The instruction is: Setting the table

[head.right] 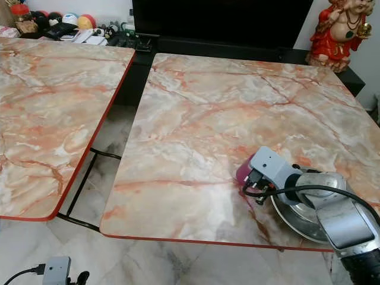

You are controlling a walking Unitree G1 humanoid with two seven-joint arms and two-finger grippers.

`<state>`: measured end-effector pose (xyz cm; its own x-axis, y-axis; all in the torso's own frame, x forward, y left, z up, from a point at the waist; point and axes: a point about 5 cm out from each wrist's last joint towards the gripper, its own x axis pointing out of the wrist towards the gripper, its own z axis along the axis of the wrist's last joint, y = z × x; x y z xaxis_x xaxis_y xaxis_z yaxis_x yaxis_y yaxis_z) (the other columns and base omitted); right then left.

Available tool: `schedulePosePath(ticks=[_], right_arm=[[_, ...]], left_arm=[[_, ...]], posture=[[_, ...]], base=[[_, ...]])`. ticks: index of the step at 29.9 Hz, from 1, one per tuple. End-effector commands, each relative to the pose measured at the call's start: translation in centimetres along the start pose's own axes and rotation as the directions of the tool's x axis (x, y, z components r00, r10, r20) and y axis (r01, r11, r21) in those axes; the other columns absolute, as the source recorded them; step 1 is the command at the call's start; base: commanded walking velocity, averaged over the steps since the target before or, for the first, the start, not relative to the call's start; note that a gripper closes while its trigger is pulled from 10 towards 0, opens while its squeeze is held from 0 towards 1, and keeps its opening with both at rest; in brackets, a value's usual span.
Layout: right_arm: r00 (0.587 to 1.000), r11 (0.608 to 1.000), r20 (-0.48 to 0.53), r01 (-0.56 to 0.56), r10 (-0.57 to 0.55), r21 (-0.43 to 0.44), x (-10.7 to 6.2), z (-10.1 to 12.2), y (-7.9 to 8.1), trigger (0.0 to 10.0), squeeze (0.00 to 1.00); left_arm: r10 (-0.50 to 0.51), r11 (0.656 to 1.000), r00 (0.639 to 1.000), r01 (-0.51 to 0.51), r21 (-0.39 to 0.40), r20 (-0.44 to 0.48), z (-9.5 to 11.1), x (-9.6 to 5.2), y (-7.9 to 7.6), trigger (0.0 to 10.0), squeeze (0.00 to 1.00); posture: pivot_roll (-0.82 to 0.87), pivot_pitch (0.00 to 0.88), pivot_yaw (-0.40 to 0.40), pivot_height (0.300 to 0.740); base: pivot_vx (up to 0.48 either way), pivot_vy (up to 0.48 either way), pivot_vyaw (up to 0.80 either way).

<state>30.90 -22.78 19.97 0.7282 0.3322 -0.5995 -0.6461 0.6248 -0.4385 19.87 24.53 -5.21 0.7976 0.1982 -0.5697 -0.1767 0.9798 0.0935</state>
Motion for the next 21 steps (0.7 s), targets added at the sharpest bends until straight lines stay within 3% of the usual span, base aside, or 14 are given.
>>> schedulePosePath(ticks=[1, 10, 11, 12, 13, 15, 16, 21], right_arm=[[1.000, 1.000, 0.003, 0.019, -0.019, -0.024, -0.53, 0.16, -0.69, 10.0, 0.00], [0.999, 0.998, 0.005, 0.042, -0.042, -0.041, -0.75, 0.25, -1.21, 10.0, 0.00], [0.999, 0.998, 0.005, 0.045, -0.045, -0.042, -0.77, 0.25, -1.28, 10.0, 0.55], [0.999, 0.998, 0.005, 0.047, -0.047, -0.042, -0.78, 0.25, -1.32, 10.0, 0.55], [0.999, 0.998, 0.003, 0.049, -0.049, -0.044, -0.80, 0.22, -1.37, 10.0, 0.74], [0.999, 0.998, 0.002, 0.049, -0.049, -0.047, -0.79, 0.17, -1.38, 10.0, 0.69], [0.999, 0.998, 0.000, 0.046, -0.046, -0.049, -0.78, 0.13, -1.36, 10.0, 0.00], [0.999, 0.998, -0.002, 0.040, -0.041, -0.056, -0.75, 0.11, -1.30, 10.0, 0.00]], left_arm=[[0.007, 1.000, 0.999, -0.007, -0.013, -0.048, -1.14, -0.37, -0.08, 10.0, 0.00], [0.007, 1.000, 0.998, -0.008, -0.014, -0.064, -1.40, -0.39, -0.30, 10.0, 0.00], [0.007, 1.000, 0.998, -0.008, -0.014, -0.066, -1.43, -0.40, -0.31, 10.0, 0.00], [0.007, 1.000, 0.998, -0.008, -0.013, -0.067, -1.46, -0.41, -0.32, 10.0, 0.00], [0.006, 1.000, 0.997, -0.007, -0.014, -0.073, -1.57, -0.44, -0.39, 10.0, 0.00], [0.005, 1.000, 0.997, -0.006, -0.014, -0.076, -1.66, -0.47, -0.45, 10.0, 0.00], [0.005, 1.000, 0.997, -0.006, -0.015, -0.079, -1.72, -0.49, -0.49, 10.0, 0.00], [0.005, 1.000, 0.996, -0.007, -0.016, -0.087, -1.91, -0.55, -0.58, 10.0, 0.00]], posture=[[-0.14, 0.148, -0.062, 0.740], [-0.14, 0.146, -0.063, 0.740], [-0.14, 0.146, -0.063, 0.740], [-0.14, 0.146, -0.063, 0.740], [-0.14, 0.146, -0.064, 0.740], [-0.14, 0.146, -0.064, 0.740], [-0.14, 0.147, -0.065, 0.740], [-0.14, 0.147, -0.065, 0.740]], base=[[0.000, 0.000, 0.00], [0.000, 0.000, 0.00], [0.000, 0.000, 0.00], [0.000, 0.000, 0.00], [0.000, 0.000, 0.00], [0.000, 0.000, 0.00], [0.000, 0.000, 0.00], [0.000, 0.000, 0.00]])
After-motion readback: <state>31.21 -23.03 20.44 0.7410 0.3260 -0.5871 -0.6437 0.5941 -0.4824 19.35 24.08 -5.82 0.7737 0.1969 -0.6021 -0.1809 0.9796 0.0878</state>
